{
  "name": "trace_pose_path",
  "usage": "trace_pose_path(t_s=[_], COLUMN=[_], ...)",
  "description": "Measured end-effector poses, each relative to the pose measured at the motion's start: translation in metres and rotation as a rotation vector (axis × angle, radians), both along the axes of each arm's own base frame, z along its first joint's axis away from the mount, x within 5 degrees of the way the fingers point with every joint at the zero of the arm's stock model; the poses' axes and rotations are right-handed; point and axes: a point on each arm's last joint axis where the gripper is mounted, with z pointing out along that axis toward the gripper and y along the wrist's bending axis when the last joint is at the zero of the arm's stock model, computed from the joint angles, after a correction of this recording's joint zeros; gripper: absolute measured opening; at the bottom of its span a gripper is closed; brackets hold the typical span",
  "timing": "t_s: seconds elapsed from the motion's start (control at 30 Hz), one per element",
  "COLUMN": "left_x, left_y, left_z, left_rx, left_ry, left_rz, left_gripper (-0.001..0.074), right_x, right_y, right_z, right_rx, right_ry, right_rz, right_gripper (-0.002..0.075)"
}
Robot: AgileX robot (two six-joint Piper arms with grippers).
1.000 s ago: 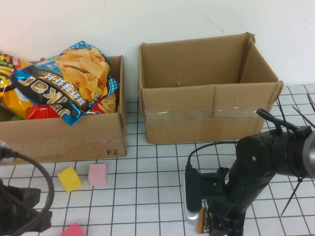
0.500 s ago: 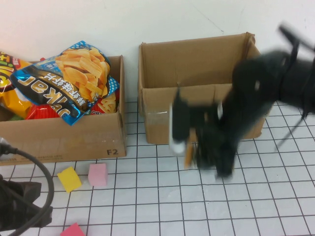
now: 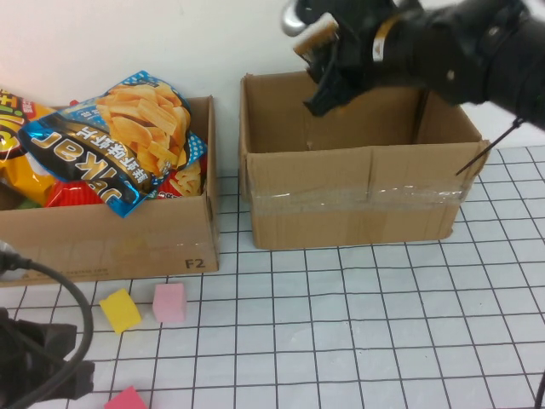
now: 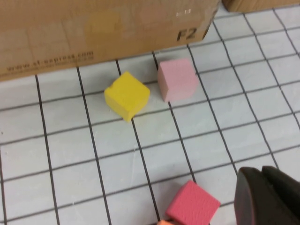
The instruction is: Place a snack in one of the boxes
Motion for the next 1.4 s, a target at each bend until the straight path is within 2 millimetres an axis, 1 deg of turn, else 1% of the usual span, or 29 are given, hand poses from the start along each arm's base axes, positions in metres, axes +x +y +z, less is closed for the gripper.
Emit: trace_pose_path(t_s=[0.07,0.1,0.17,0.23,0.3,0.33,0.4,0.43,0.5,0.57,0.6,0.63,0.67,0.73,0.8,0.9,0.97,1.07,1.17,1.2,1.3,1.4], left_x=[-0.001,-0.001,-0.001,-0.002,-0.003,-0.004,-0.008,-0.012,-0.021,-0.032,-0.039,-0.046,-0.052,-0.068,-0.083,-0.103,-0.114,-0.127,-0.133,-0.134,-0.13,-0.123], left_y=[0.0,0.0,0.0,0.0,0.001,0.002,0.004,0.006,0.011,0.018,0.021,0.025,0.028,0.036,0.044,0.055,0.06,0.064,0.066,0.066,0.062,0.057], left_z=[-0.001,-0.001,-0.002,0.0,0.005,0.009,0.019,0.025,0.038,0.049,0.054,0.058,0.06,0.065,0.067,0.067,0.066,0.062,0.052,0.046,0.028,0.01], left_rx=[0.003,0.005,0.006,0.002,-0.008,-0.012,-0.017,-0.011,0.015,0.075,0.105,0.13,0.141,0.157,0.144,0.105,0.067,0.038,0.017,0.008,-0.027,-0.076], left_ry=[0.013,0.018,0.022,0.009,-0.039,-0.08,-0.175,-0.237,-0.36,-0.476,-0.525,-0.569,-0.596,-0.642,-0.671,-0.692,-0.702,-0.733,-0.745,-0.738,-0.683,-0.606], left_rz=[-0.002,-0.002,-0.003,-0.002,0.001,0.002,0.005,0.006,0.004,-0.001,0.002,0.01,0.022,0.065,0.12,0.204,0.24,0.264,0.274,0.273,0.258,0.241], left_gripper=[-0.0001,-0.0001,-0.0001,-0.0001,-0.0002,-0.0002,-0.0002,-0.0002,-0.0001,-0.0001,-0.0001,-0.0001,-0.0001,-0.0001,-0.0001,-0.0001,-0.0001,-0.0001,-0.0001,-0.0002,-0.0001,-0.0001], right_x=[0.014,0.018,0.022,0.021,0.018,0.015,0.008,0.003,-0.01,-0.027,-0.033,-0.042,-0.051,-0.065,-0.078,-0.097,-0.112,-0.135,-0.16,-0.167,-0.19,-0.217], right_y=[-0.006,-0.008,-0.013,-0.014,-0.016,-0.018,-0.021,-0.024,-0.03,-0.037,-0.04,-0.044,-0.048,-0.056,-0.063,-0.072,-0.079,-0.09,-0.104,-0.107,-0.119,-0.133], right_z=[-0.021,-0.031,-0.04,-0.043,-0.035,-0.028,-0.007,0.006,0.031,0.056,0.063,0.071,0.077,0.085,0.092,0.102,0.11,0.115,0.108,0.103,0.081,0.053], right_rx=[0.102,0.122,0.149,0.147,0.144,0.143,0.134,0.125,0.103,0.053,0.027,-0.007,-0.044,-0.123,-0.183,-0.196,-0.181,-0.157,-0.15,-0.151,-0.151,-0.141], right_ry=[0.099,0.139,0.197,0.232,0.248,0.253,0.249,0.244,0.242,0.233,0.233,0.241,0.253,0.28,0.309,0.302,0.268,0.223,0.212,0.214,0.226,0.221], right_rz=[-0.088,-0.117,-0.161,-0.177,-0.189,-0.195,-0.193,-0.19,-0.166,-0.122,-0.103,-0.082,-0.062,-0.025,0.001,0.029,0.039,0.045,0.047,0.048,0.047,0.051], right_gripper=[0.0433,0.0468,0.0546,0.0584,0.059,0.0582,0.0533,0.0486,0.0371,0.0218,0.0143,0.0094,0.0061,0.0027,0.0012,0.0003,0.0001,0.0,0.0,-0.0001,-0.0001,-0.0001])
